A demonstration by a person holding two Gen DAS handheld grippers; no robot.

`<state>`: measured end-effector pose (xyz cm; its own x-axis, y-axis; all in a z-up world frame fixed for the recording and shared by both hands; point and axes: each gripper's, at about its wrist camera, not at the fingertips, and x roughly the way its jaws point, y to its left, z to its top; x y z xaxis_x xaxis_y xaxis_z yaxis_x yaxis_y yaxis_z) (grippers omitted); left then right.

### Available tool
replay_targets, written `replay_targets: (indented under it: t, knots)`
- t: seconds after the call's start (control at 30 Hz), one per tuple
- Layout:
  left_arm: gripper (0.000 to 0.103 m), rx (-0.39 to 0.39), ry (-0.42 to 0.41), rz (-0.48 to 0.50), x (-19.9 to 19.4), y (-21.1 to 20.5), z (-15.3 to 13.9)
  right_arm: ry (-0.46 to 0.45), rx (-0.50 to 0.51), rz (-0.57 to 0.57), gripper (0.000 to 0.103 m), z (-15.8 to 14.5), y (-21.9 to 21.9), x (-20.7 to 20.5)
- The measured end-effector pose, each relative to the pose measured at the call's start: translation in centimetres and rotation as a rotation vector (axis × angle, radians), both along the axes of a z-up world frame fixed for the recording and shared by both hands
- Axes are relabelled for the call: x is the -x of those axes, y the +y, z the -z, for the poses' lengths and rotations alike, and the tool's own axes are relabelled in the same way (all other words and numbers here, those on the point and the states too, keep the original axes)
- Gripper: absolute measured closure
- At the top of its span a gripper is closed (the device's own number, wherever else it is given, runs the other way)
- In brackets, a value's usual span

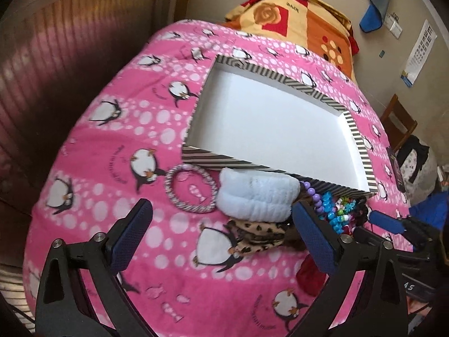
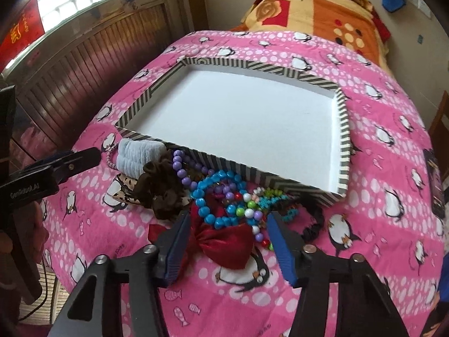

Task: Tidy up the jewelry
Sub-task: 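Grasp the white fluffy hair band with the left gripper while the right reaches for the blue bead bracelet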

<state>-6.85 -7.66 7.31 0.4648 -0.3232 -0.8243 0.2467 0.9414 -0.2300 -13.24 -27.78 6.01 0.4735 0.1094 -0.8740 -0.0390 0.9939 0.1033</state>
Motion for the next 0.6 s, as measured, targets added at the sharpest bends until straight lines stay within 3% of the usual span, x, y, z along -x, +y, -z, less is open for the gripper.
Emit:
replay_targets:
  t: [0.1,0.37,0.43,0.47,0.5,0.53,0.6]
  knots:
    - [0.006,0.006,0.027,0.005,-0.8,-0.7,0.6,0.012,-0.032,-0.038,0.054,0.5,0.2,-0.8]
    - [0.033,0.003,0.103,0.029,-2.7,-2.7,2.4,0.062,-0.087,-0.102,0.063,2.6,0.4,-2.9]
    - [0.056,0.008,0.112,0.044,-2.9,-3.2,2.7,0.073,-0.106,-0.118,0.071,3.2,0.4,-3.4]
    - [0.058,0.003,0.116,0.051,-2.9,-3.4,2.8,0.075,-0.114,-0.125,0.074,3.4,0.4,-3.7]
    - [0.068,-0.009,0.113,0.054,-2.9,-3.6,2.8,0.077,-0.121,-0.133,0.081,3.6,0.4,-3.9]
    - [0.084,-0.017,0.108,0.055,-3.0,-3.6,2.8,0.08,-0.125,-0.143,0.086,3.8,0.5,-4.1]
    - [0.086,-0.018,0.1,0.062,-3.0,-3.5,2.4,0.08,-0.147,-0.146,0.094,3.6,0.3,-4.1]
